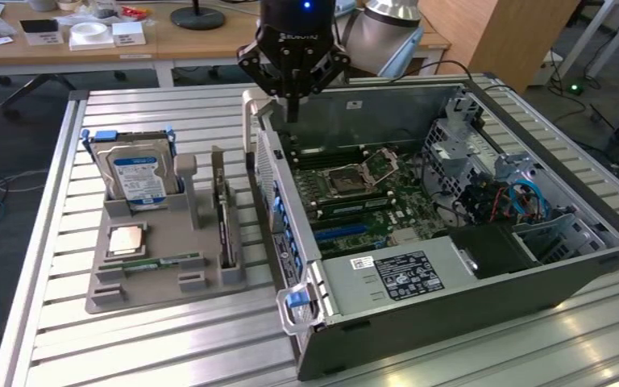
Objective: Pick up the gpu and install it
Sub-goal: 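Reach for the gpu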
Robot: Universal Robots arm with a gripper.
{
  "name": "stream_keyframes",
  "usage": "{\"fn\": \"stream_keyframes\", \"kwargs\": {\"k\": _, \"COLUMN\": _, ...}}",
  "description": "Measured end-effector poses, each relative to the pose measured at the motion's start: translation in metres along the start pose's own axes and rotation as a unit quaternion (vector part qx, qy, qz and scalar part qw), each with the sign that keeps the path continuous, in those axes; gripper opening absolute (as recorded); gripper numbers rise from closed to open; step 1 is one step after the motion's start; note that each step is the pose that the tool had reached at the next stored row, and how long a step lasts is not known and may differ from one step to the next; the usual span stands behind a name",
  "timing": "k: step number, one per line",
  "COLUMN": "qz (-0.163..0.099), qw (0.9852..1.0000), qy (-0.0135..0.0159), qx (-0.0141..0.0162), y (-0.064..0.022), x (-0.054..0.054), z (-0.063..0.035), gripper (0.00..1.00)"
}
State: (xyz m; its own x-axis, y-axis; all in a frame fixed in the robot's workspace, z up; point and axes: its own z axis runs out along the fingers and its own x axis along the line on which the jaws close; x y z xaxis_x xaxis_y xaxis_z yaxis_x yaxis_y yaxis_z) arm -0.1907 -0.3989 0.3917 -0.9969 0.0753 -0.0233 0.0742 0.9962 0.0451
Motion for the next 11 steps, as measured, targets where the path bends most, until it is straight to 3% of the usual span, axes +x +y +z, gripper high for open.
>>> {"fn": "stream_keyframes", "kwargs": {"k": 11, "qz": 0.0, "qw": 1.0, "qy": 0.0, "qx": 0.0, "y": -0.0005, "x": 0.0064, "z": -0.0002, "gripper": 0.11}}
